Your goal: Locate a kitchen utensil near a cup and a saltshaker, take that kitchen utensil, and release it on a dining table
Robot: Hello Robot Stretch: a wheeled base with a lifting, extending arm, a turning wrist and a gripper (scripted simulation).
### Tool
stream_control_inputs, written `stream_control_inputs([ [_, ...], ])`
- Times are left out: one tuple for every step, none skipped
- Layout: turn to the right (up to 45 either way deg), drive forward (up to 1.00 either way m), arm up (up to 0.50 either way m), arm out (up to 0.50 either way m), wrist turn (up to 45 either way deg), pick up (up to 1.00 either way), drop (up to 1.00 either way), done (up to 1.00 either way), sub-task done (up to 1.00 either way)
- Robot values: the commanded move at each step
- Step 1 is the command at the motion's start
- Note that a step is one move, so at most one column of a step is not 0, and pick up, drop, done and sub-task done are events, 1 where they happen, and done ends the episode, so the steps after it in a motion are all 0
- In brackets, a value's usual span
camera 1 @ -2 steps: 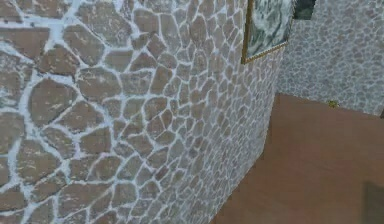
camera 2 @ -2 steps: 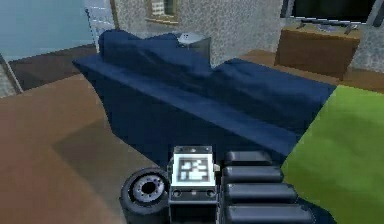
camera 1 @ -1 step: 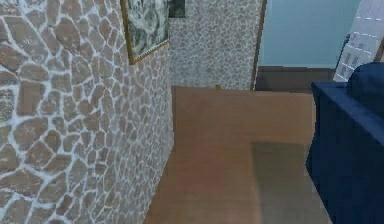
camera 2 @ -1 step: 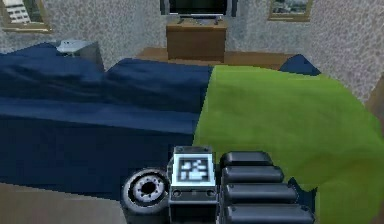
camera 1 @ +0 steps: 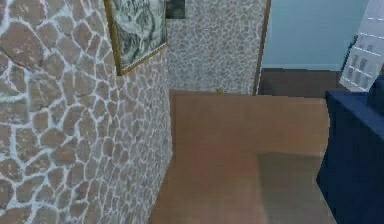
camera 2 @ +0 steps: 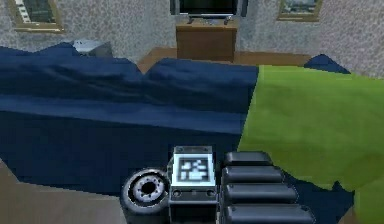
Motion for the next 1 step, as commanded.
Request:
stream_control_inputs([
  [6.0,0.00,0.00,0.00,0.0,0.00,0.00,0.00,0.00],
])
